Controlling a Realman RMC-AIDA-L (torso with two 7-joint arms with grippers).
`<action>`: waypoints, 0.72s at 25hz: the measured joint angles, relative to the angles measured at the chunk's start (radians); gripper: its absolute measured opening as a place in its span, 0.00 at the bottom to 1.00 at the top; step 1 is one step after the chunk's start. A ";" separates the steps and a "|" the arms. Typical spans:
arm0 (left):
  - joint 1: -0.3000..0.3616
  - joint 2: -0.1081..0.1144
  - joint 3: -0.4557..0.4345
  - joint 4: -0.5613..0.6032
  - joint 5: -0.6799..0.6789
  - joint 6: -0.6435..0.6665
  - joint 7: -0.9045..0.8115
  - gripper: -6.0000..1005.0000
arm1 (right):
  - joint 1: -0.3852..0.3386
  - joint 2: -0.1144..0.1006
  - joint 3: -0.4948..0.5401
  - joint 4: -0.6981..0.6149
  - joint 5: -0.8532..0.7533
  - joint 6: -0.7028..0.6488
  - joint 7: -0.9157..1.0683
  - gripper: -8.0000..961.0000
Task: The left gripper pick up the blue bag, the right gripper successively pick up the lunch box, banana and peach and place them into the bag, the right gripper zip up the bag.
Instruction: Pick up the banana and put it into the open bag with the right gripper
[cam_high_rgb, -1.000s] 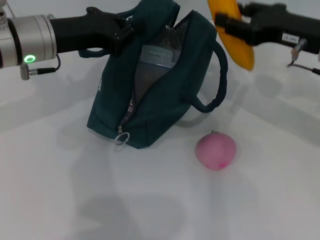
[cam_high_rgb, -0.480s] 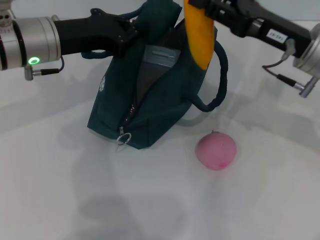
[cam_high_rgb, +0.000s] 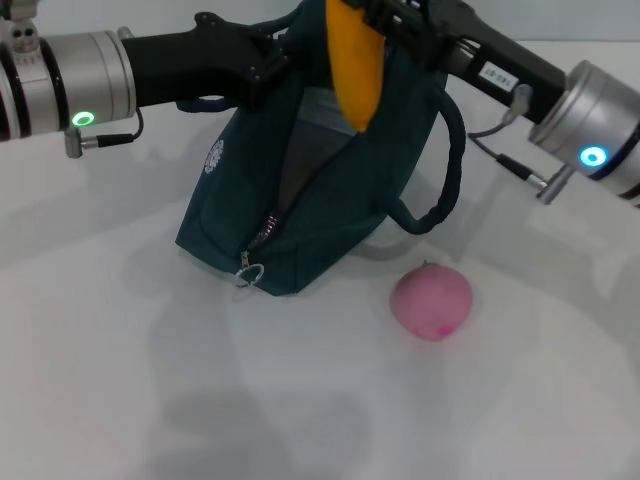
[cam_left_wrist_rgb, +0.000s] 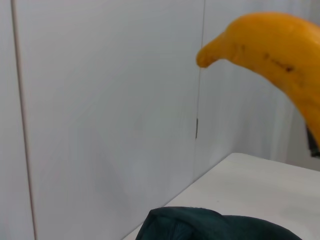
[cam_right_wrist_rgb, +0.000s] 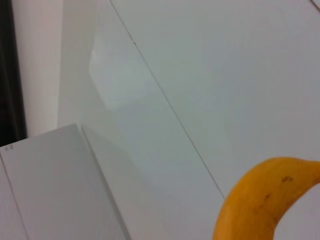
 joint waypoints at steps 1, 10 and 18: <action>0.000 0.000 0.001 0.000 0.000 0.000 0.001 0.04 | 0.001 0.000 -0.044 -0.004 0.051 0.015 -0.021 0.46; -0.002 0.000 0.002 -0.002 -0.003 0.000 0.006 0.04 | 0.009 0.000 -0.145 -0.007 0.144 0.108 -0.078 0.46; -0.002 0.000 0.002 -0.006 -0.008 -0.001 0.012 0.04 | 0.016 0.000 -0.269 -0.014 0.294 0.174 -0.072 0.46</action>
